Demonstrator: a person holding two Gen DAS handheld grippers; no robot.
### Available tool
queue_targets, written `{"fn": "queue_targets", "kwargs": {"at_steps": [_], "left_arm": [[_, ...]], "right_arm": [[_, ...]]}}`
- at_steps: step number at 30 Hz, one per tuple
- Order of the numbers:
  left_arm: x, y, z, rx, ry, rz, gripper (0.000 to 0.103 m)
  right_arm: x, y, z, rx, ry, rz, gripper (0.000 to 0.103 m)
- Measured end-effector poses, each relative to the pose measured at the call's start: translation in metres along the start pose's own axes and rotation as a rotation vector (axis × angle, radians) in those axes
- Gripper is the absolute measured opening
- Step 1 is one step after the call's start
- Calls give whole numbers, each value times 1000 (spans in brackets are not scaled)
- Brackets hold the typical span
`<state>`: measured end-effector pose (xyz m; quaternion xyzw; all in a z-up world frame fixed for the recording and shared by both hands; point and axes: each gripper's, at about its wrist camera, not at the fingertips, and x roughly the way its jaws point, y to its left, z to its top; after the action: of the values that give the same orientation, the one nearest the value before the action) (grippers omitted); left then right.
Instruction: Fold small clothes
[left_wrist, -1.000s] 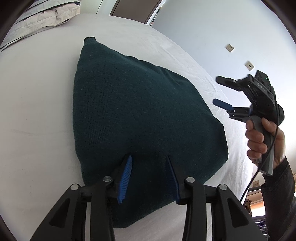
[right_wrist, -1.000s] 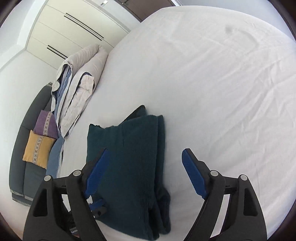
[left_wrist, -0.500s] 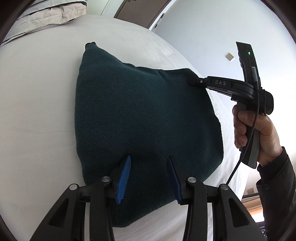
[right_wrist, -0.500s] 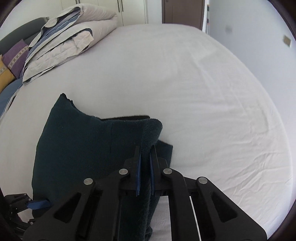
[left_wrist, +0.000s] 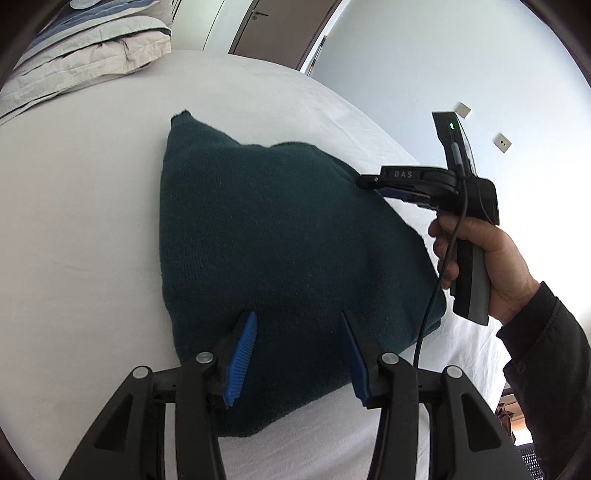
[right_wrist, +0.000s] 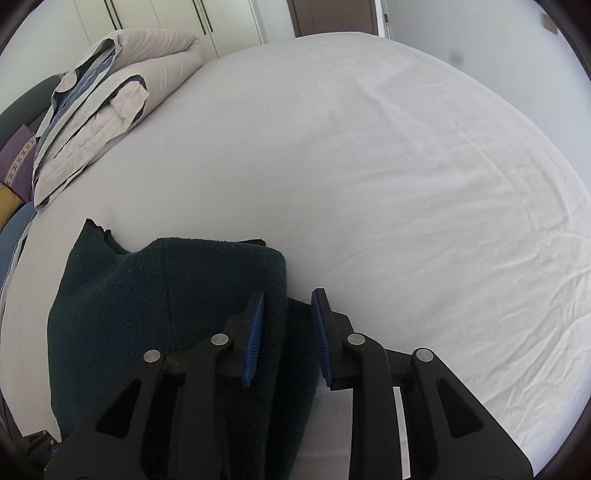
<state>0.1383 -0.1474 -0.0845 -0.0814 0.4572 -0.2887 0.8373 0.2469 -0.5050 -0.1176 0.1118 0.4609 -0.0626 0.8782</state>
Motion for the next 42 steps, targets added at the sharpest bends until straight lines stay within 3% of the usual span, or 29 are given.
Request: {"fn": "queue_targets", "kwargs": {"at_steps": [2, 5, 7, 11, 13, 14, 16, 18, 20, 22, 26, 28, 31, 35, 36, 38, 40, 42], "left_arm": [[-16, 4, 12, 6, -62, 28, 63], [-18, 7, 35, 28, -98, 52, 65], [-15, 13, 47, 45, -106, 76, 65], [3, 16, 59, 75, -93, 124, 64], [28, 18, 50, 82, -3, 137, 64], [33, 21, 43, 91, 9, 155, 64], [36, 23, 29, 115, -5, 198, 78], [41, 42, 20, -2, 41, 121, 79], [35, 51, 21, -55, 31, 96, 76], [18, 38, 26, 2, -4, 144, 64], [-23, 12, 49, 109, -163, 198, 64], [-29, 8, 67, 109, -201, 162, 64], [-10, 4, 95, 113, -166, 95, 64], [52, 17, 120, 63, -33, 99, 63], [69, 23, 123, 47, 4, 111, 63], [99, 41, 119, 14, 65, 123, 64], [104, 54, 114, -25, 39, 77, 64], [104, 52, 113, -14, 40, 82, 65]], "right_arm": [[-29, -4, -5, 32, -65, 1, 46], [-80, -5, -22, 114, -121, 211, 46], [-94, 7, -41, 102, -83, 309, 46], [-89, 17, -91, 49, -2, 274, 46], [-68, 13, -118, 15, 67, 212, 42], [-65, 9, -131, 3, 65, 193, 32], [-63, -5, -144, 42, 81, 151, 40], [-65, -17, -148, 86, 79, 172, 40], [-67, -15, -147, 67, 83, 151, 39], [-71, -7, -144, 48, 85, 96, 42], [-112, -13, -127, 102, -2, 62, 45], [-132, -17, -118, 125, -55, 142, 46], [-124, -10, -94, 171, -61, 382, 46], [-72, 15, -59, 201, 26, 502, 46], [-55, 14, -56, 230, 58, 488, 46], [-20, 3, -56, 274, 85, 446, 39], [-10, -14, -65, 330, 66, 485, 15], [-6, -24, -72, 356, 67, 499, 6]]}}
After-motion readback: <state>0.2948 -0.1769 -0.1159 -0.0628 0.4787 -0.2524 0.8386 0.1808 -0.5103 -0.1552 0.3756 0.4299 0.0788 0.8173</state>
